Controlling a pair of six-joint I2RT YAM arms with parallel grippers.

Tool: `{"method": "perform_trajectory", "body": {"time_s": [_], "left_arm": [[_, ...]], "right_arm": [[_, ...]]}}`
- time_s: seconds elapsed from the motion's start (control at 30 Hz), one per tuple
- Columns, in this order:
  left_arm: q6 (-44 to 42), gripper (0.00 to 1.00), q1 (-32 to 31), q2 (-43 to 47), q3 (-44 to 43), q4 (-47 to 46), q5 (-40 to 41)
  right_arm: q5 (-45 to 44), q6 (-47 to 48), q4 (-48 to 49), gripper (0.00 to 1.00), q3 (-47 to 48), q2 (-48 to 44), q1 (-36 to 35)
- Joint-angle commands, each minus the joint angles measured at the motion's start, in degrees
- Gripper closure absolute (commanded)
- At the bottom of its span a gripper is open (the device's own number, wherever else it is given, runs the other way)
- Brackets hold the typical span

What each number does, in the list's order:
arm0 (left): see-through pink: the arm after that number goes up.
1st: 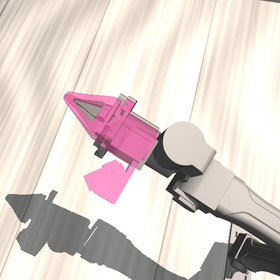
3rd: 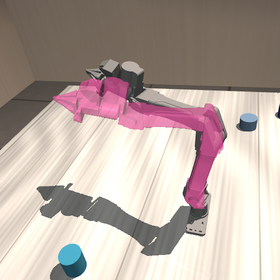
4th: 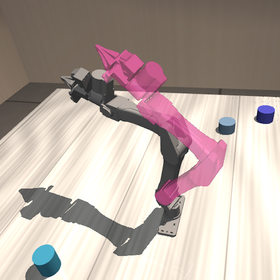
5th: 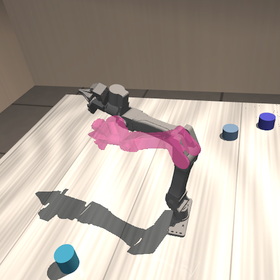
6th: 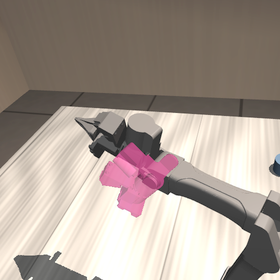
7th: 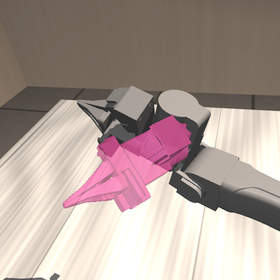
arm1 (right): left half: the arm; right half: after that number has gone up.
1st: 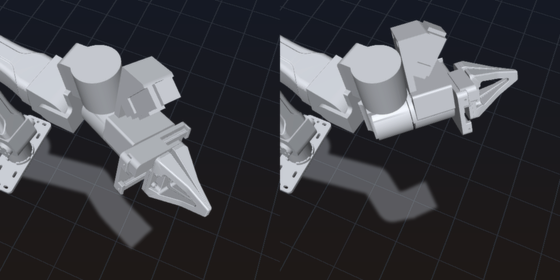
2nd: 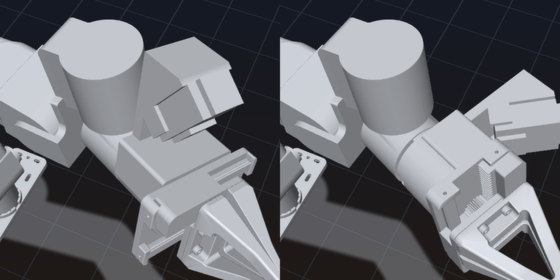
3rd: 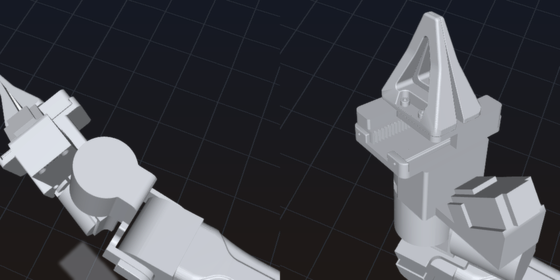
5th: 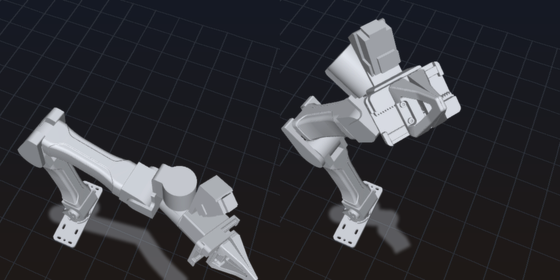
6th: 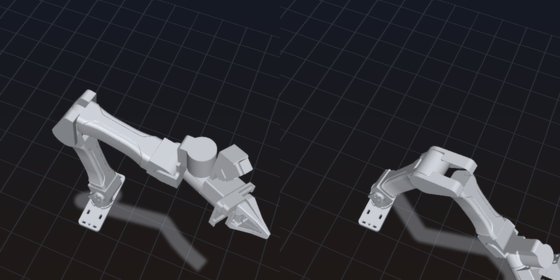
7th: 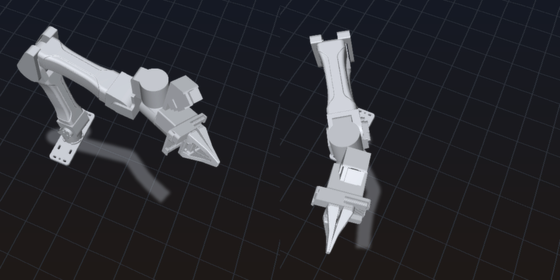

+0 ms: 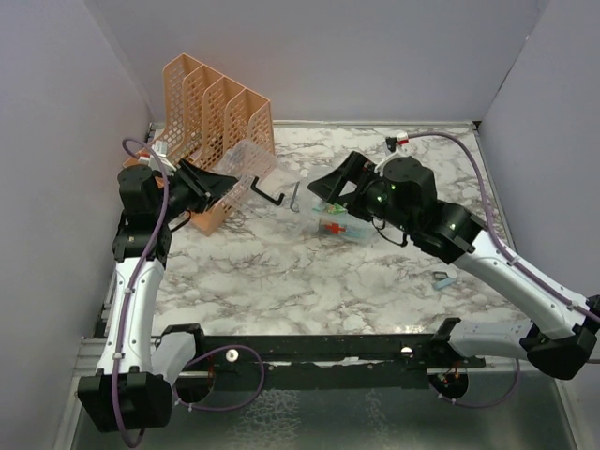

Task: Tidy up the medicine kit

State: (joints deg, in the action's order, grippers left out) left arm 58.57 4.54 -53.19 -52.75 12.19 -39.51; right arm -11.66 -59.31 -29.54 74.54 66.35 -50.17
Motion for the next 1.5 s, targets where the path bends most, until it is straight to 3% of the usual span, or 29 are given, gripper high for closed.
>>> {"method": "perform_trajectory", "body": {"time_s": [0.0,0.4,0.5,0.63,0.83,1.13,1.33,1.47], "left_arm": [[6.14,0.78,-1.93,-1.71,-4.89,-5.99,-2.15],[21.04,0.78,-3.84,-4.69,-9.34,-16.95,-1.10],[23.64,0.78,-7.34,-7.26,-10.88,-19.03,1.42],[25.94,0.78,-15.52,-11.78,-11.97,-23.48,6.51],[25.60,0.78,-20.25,-16.85,-14.06,-27.88,12.28],[27.28,0.78,-20.52,-18.86,-11.25,-32.68,12.54],[28.64,0.78,-20.48,-19.18,-10.13,-33.64,11.79],[29.08,0.78,-20.53,-19.56,-10.03,-33.65,11.02]], "right_arm": [[8.65,3.16,0.46,0.05,2.20,2.34,5.39],[39.67,-2.68,15.14,0.04,-5.42,1.99,27.03],[48.59,-7.14,20.55,0.04,-6.61,2.73,31.21],[53.80,-11.00,28.86,0.04,-7.78,5.00,31.63],[52.28,-12.29,28.67,0.11,-9.31,4.33,31.93],[48.32,-22.09,37.67,0.29,-22.22,-3.11,35.55],[47.70,-25.00,43.77,0.43,-23.48,-2.32,37.15],[47.80,-25.30,46.22,0.46,-23.32,-1.00,37.79]]}}
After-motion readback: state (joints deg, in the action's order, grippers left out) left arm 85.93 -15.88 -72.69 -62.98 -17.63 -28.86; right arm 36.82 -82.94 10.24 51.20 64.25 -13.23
